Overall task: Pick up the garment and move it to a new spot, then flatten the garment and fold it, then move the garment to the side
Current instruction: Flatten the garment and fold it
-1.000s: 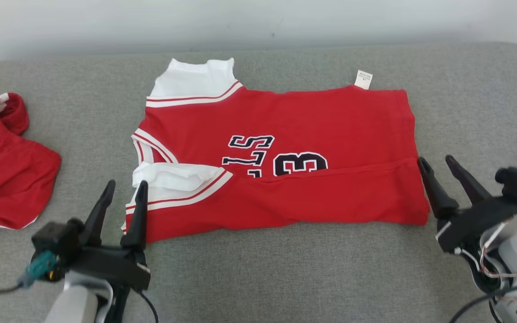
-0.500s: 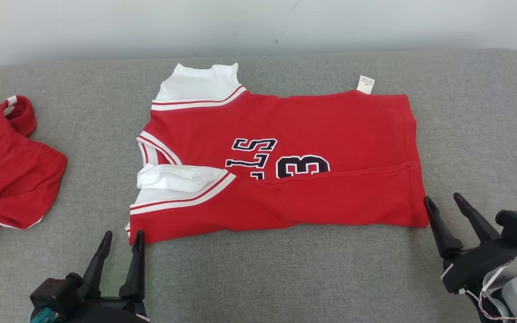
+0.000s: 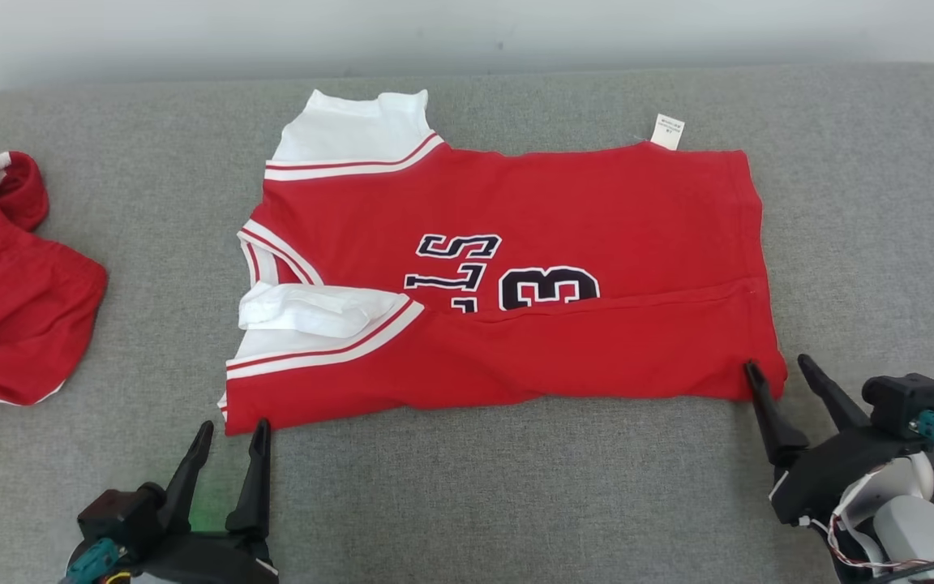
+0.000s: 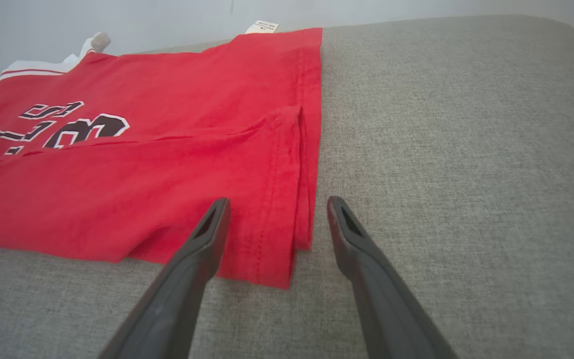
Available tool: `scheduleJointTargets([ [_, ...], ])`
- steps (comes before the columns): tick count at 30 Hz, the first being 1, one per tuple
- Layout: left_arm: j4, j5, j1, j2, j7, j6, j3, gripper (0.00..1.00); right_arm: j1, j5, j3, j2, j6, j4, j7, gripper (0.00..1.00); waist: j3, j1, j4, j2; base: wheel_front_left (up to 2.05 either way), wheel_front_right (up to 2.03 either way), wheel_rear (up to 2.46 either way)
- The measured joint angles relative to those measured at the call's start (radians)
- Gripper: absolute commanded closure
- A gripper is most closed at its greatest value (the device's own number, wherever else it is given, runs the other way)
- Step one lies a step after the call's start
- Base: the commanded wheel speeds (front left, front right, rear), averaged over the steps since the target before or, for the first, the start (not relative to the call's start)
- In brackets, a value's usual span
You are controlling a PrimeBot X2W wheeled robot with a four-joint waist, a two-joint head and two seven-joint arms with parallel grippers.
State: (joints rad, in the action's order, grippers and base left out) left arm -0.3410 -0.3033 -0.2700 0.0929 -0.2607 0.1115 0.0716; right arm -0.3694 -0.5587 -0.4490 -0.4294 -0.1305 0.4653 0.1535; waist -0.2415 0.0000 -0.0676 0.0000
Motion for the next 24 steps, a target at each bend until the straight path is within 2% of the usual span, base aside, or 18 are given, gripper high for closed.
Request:
scheduleJointTargets([
  [10, -0.103, 0.030, -0.080, -0.008, -0.001, 0.006, 0.000, 0.00, -0.062, 0.038, -0.003, 0.044, 0.000, 0.093, -0.002, 0.00, -0.029, 0.0000, -0.005, 0.0000, 0.00, 0.00, 0.00],
  [11, -0.117, 0.028, -0.089, -0.009, -0.002, 0.008, 0.002, 0.03, -0.069, 0.039, -0.005, 0.051, 0.000, 0.105, -0.003, 0.00, -0.032, 0.0000, -0.004, 0.0000, 0.00, 0.00, 0.00],
  [12, -0.129, 0.026, -0.096, -0.010, -0.002, 0.010, 0.004, 0.37, -0.074, 0.034, -0.005, 0.057, 0.000, 0.116, -0.005, 0.42, -0.035, 0.0000, -0.004, 0.0000, 0.00, 0.00, 0.00],
  [13, -0.145, 0.026, -0.104, -0.011, -0.004, 0.010, 0.009, 1.00, -0.081, 0.033, -0.005, 0.060, 0.000, 0.129, -0.004, 0.84, -0.037, 0.0000, -0.003, 0.0000, 0.00, 0.00, 0.00],
  [14, -0.155, 0.027, -0.111, -0.010, -0.004, 0.010, 0.012, 1.00, -0.090, 0.035, -0.004, 0.061, 0.000, 0.138, -0.003, 1.00, -0.039, 0.0000, -0.002, 0.0000, 0.00, 0.00, 0.00],
  [18, -0.177, 0.027, -0.128, -0.011, -0.004, 0.015, 0.017, 1.00, -0.105, 0.029, -0.005, 0.077, -0.001, 0.162, 0.020, 1.00, -0.035, 0.0001, 0.001, 0.0001, 0.00, 0.00, 0.00],
  [24, -0.137, 0.024, -0.080, -0.011, -0.003, 0.018, 0.015, 1.00, -0.071, -0.013, 0.003, 0.061, -0.001, 0.160, 0.045, 1.00, 0.001, 0.0001, 0.000, 0.0000, 0.00, 0.00, 0.00],
])
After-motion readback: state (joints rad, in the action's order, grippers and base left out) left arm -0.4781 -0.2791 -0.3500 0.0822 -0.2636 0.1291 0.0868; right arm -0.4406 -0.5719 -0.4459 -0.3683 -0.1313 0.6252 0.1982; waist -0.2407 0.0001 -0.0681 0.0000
